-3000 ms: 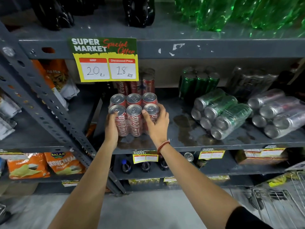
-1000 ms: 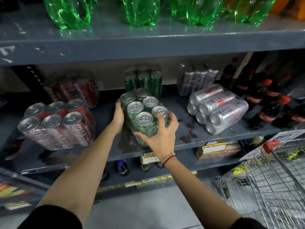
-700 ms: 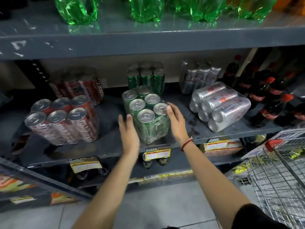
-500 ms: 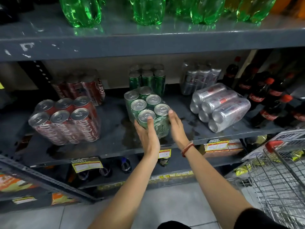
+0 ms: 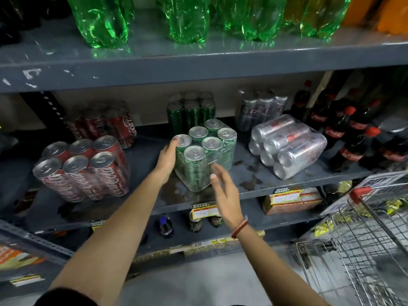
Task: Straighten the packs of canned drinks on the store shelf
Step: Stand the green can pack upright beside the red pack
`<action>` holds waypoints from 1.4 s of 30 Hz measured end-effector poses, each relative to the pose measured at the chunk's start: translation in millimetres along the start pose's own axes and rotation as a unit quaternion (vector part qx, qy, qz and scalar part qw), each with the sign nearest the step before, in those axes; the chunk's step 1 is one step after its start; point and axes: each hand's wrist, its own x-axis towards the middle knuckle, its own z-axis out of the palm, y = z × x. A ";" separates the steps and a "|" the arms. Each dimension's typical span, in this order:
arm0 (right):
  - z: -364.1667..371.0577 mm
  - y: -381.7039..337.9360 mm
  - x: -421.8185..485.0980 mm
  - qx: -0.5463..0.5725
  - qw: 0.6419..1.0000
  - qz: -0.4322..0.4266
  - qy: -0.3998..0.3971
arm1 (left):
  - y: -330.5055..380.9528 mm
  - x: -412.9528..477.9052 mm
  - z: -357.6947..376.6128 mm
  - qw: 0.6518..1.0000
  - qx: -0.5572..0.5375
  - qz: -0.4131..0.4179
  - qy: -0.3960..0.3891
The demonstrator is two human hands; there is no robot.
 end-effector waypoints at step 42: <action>-113.0 -22.8 70.8 0.047 0.963 0.010 0.264 | 36.0 -57.1 46.9 0.896 0.252 0.316 0.184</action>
